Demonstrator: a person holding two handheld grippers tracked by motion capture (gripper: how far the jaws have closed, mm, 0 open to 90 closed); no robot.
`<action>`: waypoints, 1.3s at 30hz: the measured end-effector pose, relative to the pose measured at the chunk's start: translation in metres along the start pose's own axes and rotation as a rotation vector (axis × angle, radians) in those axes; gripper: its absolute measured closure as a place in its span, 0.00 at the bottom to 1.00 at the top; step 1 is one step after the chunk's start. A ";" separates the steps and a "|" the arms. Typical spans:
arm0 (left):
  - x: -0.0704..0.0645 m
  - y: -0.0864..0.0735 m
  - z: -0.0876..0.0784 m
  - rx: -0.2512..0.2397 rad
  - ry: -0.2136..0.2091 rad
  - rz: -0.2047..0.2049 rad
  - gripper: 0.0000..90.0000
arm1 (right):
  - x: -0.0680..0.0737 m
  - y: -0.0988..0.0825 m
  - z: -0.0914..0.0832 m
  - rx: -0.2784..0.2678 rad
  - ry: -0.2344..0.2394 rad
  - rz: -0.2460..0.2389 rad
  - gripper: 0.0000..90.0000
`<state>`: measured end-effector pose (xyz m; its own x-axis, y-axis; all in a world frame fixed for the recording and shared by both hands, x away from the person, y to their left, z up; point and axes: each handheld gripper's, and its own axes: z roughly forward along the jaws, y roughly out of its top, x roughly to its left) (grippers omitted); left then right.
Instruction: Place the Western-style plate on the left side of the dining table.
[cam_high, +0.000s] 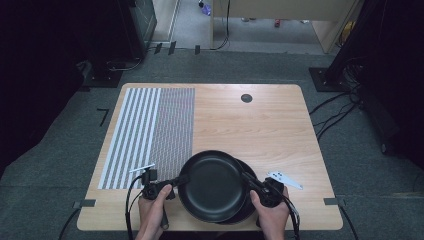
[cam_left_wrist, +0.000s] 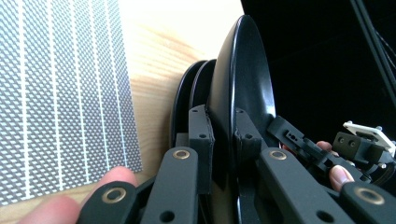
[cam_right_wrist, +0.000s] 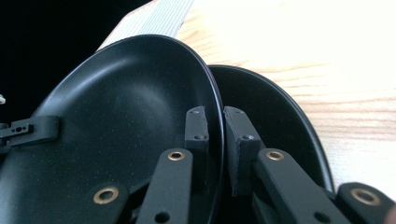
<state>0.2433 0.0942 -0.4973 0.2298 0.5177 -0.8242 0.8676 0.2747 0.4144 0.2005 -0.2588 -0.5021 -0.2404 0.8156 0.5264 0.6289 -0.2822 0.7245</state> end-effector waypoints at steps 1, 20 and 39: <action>0.001 0.001 -0.001 0.001 -0.003 -0.001 0.92 | 0.002 0.001 0.001 -0.003 0.001 -0.003 0.91; 0.010 0.028 -0.035 -0.067 -0.040 -0.041 0.90 | 0.037 0.021 0.022 0.011 0.024 -0.036 0.90; 0.054 0.071 -0.097 -0.249 0.005 -0.142 0.90 | 0.106 0.064 0.119 0.104 0.092 -0.156 0.85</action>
<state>0.2744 0.2203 -0.4755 0.1112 0.4634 -0.8792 0.7561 0.5347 0.3774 0.3029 -0.1307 -0.4531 -0.4049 0.7941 0.4533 0.6507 -0.0980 0.7530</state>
